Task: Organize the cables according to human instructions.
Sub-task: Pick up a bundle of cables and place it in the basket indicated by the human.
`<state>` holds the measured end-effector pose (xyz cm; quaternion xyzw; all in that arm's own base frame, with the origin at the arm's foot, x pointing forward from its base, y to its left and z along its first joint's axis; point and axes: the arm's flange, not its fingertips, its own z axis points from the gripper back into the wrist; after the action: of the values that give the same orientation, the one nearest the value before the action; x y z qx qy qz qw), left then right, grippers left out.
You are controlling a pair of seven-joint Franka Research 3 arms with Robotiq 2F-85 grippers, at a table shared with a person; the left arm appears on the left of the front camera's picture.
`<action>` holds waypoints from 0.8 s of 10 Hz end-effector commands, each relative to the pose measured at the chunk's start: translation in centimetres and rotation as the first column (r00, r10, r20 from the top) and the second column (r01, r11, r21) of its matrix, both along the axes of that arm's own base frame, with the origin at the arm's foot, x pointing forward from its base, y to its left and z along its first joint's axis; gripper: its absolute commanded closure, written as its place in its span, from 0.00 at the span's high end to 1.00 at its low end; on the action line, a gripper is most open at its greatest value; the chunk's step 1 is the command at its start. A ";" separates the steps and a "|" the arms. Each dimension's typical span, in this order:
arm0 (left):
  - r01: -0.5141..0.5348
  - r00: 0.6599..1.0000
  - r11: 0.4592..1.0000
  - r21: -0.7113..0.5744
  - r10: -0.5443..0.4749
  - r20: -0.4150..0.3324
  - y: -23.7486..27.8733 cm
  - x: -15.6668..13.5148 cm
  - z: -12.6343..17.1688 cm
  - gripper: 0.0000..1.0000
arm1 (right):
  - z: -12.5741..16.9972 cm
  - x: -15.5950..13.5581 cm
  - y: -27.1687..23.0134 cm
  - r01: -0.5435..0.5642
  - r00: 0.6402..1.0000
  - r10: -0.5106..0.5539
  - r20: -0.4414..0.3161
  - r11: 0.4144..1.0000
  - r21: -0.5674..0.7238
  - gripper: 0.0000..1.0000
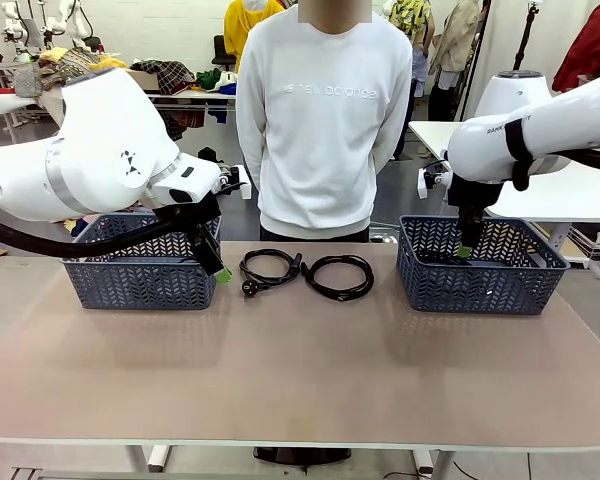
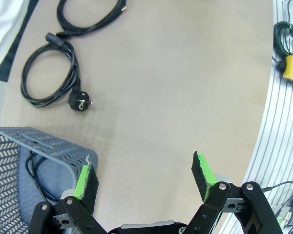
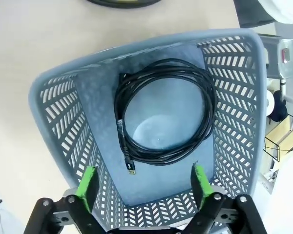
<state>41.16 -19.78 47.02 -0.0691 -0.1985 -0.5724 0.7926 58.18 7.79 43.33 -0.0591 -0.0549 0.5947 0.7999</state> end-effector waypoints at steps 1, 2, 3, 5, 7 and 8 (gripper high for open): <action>-0.006 1.000 1.000 0.000 0.006 -0.001 0.2 0.0 0.1 1.00 | 0.6 0.0 0.0 0.007 1.000 -0.006 -0.022 1.000 0.024 1.00; -0.006 1.000 1.000 0.000 0.006 -0.001 0.2 0.0 0.1 1.00 | 0.6 0.1 -0.1 0.003 1.000 -0.002 -0.030 1.000 0.029 1.00; -0.006 1.000 1.000 0.000 0.006 -0.001 0.2 0.0 0.1 1.00 | 0.5 0.1 -0.1 -0.002 0.999 0.003 -0.035 0.999 0.033 1.00; -0.006 1.000 1.000 0.000 0.006 -0.001 0.2 0.0 0.1 1.00 | 0.6 -0.1 -0.2 0.014 1.000 -0.013 -0.017 0.999 0.033 1.00; -0.006 1.000 1.000 0.000 0.006 -0.001 0.2 0.0 0.1 1.00 | -0.2 -0.2 0.0 0.003 1.000 -0.003 -0.026 1.000 0.002 1.00; -0.006 1.000 1.000 0.000 0.006 -0.001 0.2 0.0 0.1 1.00 | -0.2 -0.2 0.0 0.003 1.000 -0.003 -0.026 1.000 0.002 1.00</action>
<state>41.16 -19.78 47.02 -0.0691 -0.1985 -0.5724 0.7926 58.00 7.68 43.05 -0.0487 -0.0450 0.5923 0.8030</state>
